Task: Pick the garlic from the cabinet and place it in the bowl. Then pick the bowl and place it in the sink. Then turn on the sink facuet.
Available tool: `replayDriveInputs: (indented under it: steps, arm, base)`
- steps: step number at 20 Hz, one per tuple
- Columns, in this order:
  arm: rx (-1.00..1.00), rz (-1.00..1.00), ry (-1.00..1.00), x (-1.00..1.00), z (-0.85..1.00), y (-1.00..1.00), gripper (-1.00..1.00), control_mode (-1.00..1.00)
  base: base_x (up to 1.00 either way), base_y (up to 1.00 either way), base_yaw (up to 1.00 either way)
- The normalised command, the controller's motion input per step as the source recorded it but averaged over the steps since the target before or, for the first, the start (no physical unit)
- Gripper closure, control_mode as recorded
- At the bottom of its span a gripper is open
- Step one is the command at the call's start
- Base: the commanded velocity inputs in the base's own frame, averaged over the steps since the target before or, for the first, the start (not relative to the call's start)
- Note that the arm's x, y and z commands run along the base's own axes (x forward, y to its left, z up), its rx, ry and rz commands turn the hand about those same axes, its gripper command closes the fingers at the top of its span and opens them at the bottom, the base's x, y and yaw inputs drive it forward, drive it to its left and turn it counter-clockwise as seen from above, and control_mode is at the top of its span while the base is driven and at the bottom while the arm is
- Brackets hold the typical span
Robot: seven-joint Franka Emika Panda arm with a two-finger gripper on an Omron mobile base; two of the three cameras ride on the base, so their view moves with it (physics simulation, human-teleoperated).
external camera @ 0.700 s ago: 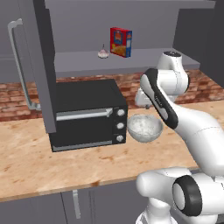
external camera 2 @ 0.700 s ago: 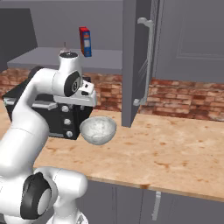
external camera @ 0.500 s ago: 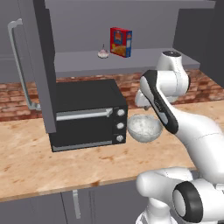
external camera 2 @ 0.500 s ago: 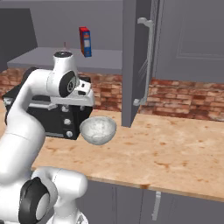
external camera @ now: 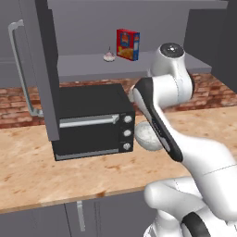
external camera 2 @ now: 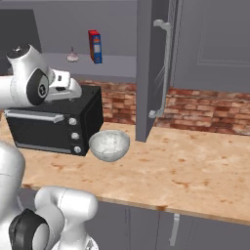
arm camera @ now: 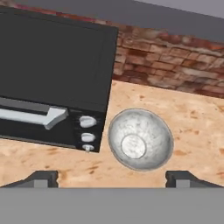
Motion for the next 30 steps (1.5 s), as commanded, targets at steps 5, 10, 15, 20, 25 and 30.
replayDriveInputs:
  steps: [5, 10, 15, 20, 25, 30]
  arm:
    - [0.00, 0.00, -0.22, -0.01, 0.93, 0.45, -1.00, -1.00]
    - [0.00, -0.06, -0.19, 0.05, 0.62, 0.49, -1.00, -1.00]
    - [0.01, -0.03, -0.05, 0.08, 0.12, 0.07, -1.00, -1.00]
    - [0.00, -0.02, -0.02, 0.62, 0.00, 0.00, -1.00, -1.00]
    - [0.00, -0.03, -0.01, 0.86, 0.00, 0.11, -1.00, -1.00]
    - [0.02, 0.00, 0.00, 0.44, 0.00, 0.16, -1.00, -1.00]
  base:
    - [0.00, 0.00, 0.00]
    - [0.00, 0.00, 0.00]
    - [0.00, 0.00, 0.00]
    - [0.00, 0.00, 0.00]
    - [0.00, 0.00, 0.00]
    - [0.00, 0.00, 0.00]
